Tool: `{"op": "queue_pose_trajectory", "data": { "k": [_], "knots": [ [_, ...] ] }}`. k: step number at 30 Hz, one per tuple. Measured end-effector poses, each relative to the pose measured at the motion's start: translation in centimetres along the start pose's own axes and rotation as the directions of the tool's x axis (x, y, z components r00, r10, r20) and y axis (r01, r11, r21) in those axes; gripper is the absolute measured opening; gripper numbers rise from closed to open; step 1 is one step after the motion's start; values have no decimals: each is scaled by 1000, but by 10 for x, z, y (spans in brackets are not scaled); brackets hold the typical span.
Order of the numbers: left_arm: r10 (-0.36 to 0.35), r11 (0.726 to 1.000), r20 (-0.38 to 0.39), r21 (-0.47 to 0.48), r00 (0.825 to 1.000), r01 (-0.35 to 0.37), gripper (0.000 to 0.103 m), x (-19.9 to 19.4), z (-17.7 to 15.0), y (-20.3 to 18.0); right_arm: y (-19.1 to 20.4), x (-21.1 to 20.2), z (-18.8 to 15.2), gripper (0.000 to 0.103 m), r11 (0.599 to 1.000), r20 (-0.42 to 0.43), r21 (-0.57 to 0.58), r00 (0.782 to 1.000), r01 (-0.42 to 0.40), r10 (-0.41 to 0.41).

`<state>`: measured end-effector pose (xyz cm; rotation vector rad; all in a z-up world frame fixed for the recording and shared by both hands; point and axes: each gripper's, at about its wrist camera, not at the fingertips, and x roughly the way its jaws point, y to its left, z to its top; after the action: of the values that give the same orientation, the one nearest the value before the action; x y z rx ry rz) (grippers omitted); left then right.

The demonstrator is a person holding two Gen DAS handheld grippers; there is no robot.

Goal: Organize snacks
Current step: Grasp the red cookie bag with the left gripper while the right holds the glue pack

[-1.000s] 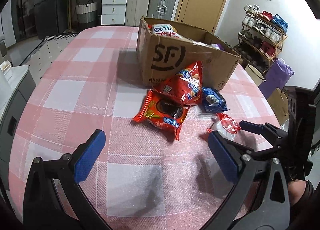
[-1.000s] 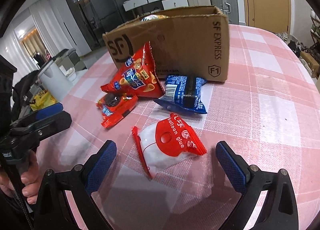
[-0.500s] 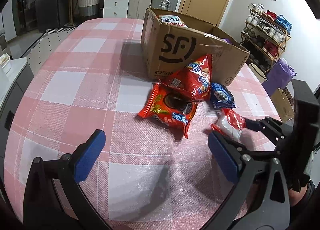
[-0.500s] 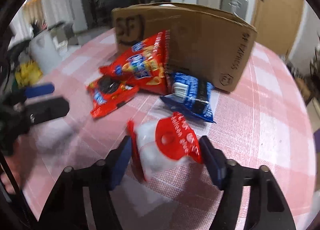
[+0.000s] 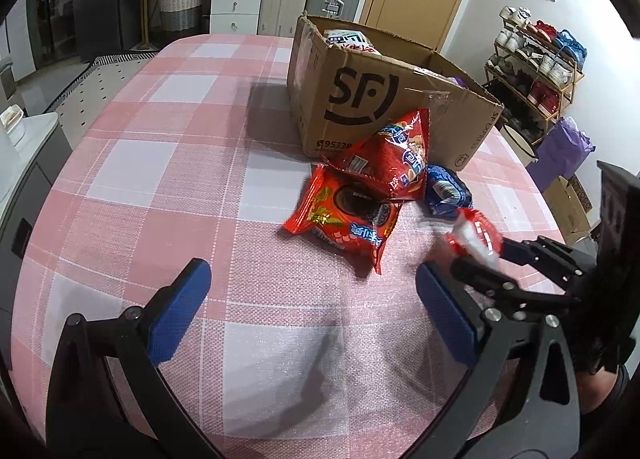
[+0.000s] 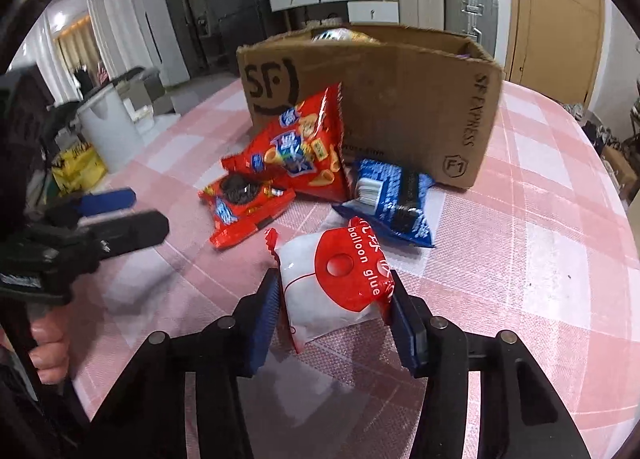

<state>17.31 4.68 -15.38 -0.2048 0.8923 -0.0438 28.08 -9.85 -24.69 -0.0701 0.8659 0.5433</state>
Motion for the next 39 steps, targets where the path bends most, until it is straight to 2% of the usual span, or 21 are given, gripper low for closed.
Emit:
{"op": "queue_pose_trajectory", "data": {
  "k": [7,11,17,20,27,33,37,39],
  "knots": [
    [-6,1000,-9,-16,1000,6,102,7,12,4,-15,-17,-6,51,996,36,68,998,-55,53],
    [-10,1000,-11,14,1000,11,102,13,21,-1,-22,-22,-12,51,993,51,98,997,-71,66],
    [-5,996,-79,86,997,12,102,44,36,-16,-33,-30,-17,51,987,80,133,993,-92,82],
    [2,995,-106,97,994,8,102,59,40,-20,-35,-33,-18,51,986,86,139,993,-96,85],
    [11,993,-116,118,993,3,101,79,49,-28,-39,-33,-21,51,984,83,150,993,-100,88],
    [7,991,-134,134,991,11,88,91,49,-30,-42,-34,-22,51,981,89,163,992,-103,89],
    [-28,988,-130,146,991,47,64,89,49,-32,-45,-36,-26,51,980,91,173,992,-99,84],
    [-39,985,-135,161,990,61,56,88,49,-35,-46,-38,-27,51,979,93,178,993,-95,79]
  ]
}}
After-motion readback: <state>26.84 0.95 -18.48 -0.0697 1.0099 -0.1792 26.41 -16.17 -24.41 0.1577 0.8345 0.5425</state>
